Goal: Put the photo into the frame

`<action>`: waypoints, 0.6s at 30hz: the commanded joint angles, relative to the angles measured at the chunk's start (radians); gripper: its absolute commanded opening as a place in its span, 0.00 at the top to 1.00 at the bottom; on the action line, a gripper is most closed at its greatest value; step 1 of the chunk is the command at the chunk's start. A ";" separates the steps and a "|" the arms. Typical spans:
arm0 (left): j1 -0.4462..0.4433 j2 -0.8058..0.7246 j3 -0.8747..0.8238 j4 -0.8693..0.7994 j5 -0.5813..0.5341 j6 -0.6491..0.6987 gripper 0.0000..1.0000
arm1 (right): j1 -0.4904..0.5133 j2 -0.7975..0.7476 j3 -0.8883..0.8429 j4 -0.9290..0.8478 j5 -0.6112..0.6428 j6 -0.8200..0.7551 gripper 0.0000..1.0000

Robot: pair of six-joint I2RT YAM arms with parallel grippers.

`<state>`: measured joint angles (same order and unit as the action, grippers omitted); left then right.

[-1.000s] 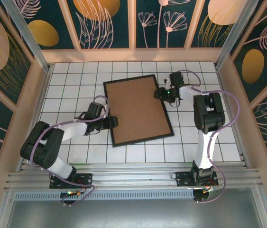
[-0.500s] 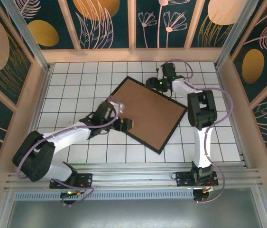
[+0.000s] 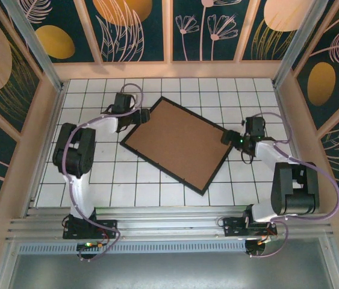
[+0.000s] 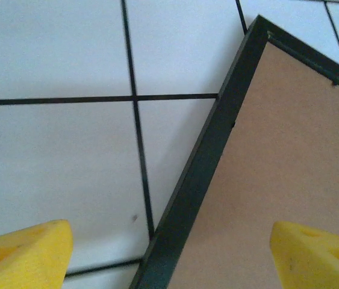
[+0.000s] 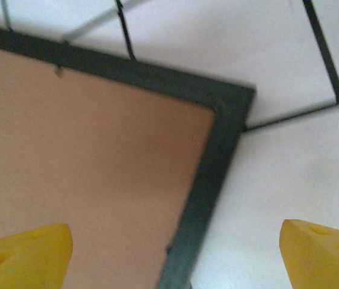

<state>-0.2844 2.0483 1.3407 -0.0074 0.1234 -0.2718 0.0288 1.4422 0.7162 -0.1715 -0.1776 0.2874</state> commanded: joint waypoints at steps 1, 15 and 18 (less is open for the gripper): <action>-0.005 0.078 0.080 -0.130 0.094 0.072 0.16 | -0.001 -0.016 -0.052 0.062 -0.039 0.043 0.11; -0.005 -0.219 -0.347 -0.037 0.154 -0.016 0.64 | 0.073 0.162 0.099 0.168 -0.245 0.086 0.22; -0.005 -0.325 -0.499 -0.003 0.112 -0.073 0.70 | 0.114 0.223 0.169 0.150 -0.283 0.081 0.27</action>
<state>-0.2657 1.7947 0.9306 -0.0296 0.1982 -0.2737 0.0757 1.6299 0.8097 -0.0559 -0.3161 0.3584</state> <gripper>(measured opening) 0.315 0.745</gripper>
